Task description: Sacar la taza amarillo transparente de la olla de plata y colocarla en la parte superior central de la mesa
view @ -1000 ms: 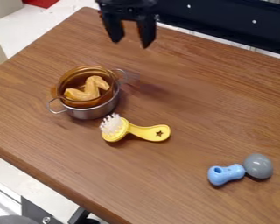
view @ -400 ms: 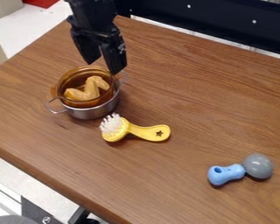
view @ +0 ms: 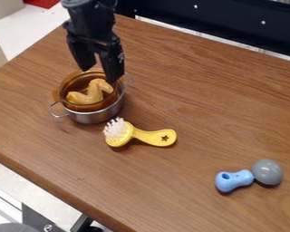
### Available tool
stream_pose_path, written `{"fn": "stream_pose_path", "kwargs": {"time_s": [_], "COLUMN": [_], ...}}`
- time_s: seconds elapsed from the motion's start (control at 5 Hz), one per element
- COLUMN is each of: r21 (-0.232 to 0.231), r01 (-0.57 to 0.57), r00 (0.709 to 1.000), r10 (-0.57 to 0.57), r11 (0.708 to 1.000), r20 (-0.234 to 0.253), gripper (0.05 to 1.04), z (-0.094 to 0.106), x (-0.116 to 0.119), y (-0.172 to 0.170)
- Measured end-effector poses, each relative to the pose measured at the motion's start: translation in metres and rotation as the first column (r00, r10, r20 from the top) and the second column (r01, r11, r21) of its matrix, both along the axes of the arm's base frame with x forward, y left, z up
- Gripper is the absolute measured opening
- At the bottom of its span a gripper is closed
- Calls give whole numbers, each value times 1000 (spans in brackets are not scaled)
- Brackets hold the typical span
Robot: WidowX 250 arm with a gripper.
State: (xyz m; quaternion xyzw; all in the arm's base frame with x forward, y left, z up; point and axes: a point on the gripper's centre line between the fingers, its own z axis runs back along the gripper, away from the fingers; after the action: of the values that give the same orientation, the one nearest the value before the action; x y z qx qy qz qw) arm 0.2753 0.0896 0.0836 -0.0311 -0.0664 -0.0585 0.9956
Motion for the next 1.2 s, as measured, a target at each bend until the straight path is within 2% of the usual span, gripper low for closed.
{"fn": "stream_pose_path", "kwargs": {"time_s": [0.2, 0.4, 0.8, 1.2], "r21": [-1, 5, 44, 47], "r01": [-9, -34, -37, -35], "r00": [1000, 999, 999, 999], "r10": [9, 34, 37, 35], "r11": [1000, 999, 998, 998], "r20": [-7, 12, 11, 8], "gripper": [1000, 1000, 1000, 989], "z": [-10, -9, -28, -29], "x": [-5, -2, -3, -4], "y": [-3, -1, -1, -1]}}
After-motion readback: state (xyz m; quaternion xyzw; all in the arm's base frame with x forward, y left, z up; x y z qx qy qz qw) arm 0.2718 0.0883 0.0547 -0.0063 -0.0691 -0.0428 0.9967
